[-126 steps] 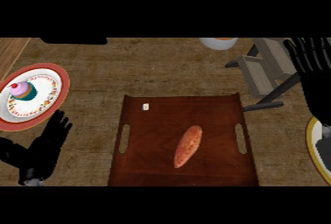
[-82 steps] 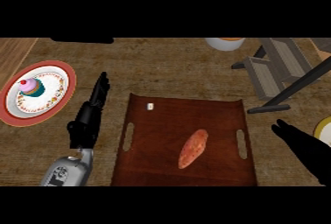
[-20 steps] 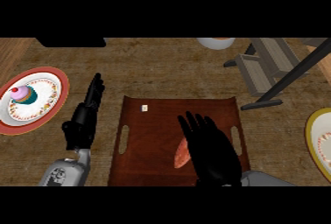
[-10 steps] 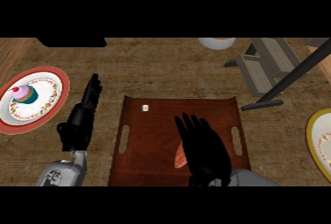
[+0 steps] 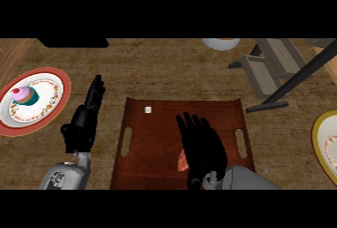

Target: Pick the sweet potato from the tray and place it in the tiered basket

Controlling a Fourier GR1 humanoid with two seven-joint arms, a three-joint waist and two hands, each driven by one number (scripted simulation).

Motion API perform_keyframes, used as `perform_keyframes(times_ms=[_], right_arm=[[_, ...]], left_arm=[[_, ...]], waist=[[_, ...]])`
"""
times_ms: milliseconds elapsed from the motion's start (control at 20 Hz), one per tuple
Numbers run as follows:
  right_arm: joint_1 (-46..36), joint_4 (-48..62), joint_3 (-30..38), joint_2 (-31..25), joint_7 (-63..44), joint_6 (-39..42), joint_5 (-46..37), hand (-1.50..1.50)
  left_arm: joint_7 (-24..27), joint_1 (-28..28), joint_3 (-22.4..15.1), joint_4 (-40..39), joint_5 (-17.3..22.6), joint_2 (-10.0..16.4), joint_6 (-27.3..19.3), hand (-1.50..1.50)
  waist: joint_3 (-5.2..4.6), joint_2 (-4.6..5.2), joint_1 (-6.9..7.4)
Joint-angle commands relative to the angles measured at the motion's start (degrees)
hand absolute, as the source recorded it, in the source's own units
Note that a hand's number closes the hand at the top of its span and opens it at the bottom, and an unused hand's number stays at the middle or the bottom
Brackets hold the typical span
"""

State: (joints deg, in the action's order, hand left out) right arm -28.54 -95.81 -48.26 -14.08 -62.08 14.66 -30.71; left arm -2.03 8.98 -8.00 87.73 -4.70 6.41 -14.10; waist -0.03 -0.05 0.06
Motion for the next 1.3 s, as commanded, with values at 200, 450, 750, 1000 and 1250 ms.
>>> perform_keyframes(times_ms=[200,450,750,1000,1250], right_arm=[[3.76,1.88,1.29,4.16,-3.83,3.34,-5.62,-1.5],[4.15,6.75,5.24,6.83,0.88,3.96,-8.81,-1.5],[7.84,6.53,7.49,10.44,4.54,4.35,-13.93,-1.5],[11.06,7.65,9.6,9.17,9.84,-0.87,-18.38,1.5],[10.88,13.76,3.47,8.13,14.44,-6.92,-28.34,1.5]], left_arm=[[0.09,2.73,1.51,-1.57,-0.4,-0.97,0.43,0.0],[-2.16,0.78,1.5,1.83,-0.77,-0.73,1.35,0.0],[1.39,-3.37,0.81,2.67,-1.16,-1.99,2.56,0.0],[-2.45,3.79,3.05,-1.46,-2.36,-2.25,1.96,0.0],[0.31,-3.78,0.76,2.78,-2.73,-2.68,2.39,0.0]], waist=[[0.01,0.02,-0.24],[0.02,0.03,0.05],[0.02,0.02,0.06],[0.03,0.06,-0.19],[0.04,0.02,0.32]])
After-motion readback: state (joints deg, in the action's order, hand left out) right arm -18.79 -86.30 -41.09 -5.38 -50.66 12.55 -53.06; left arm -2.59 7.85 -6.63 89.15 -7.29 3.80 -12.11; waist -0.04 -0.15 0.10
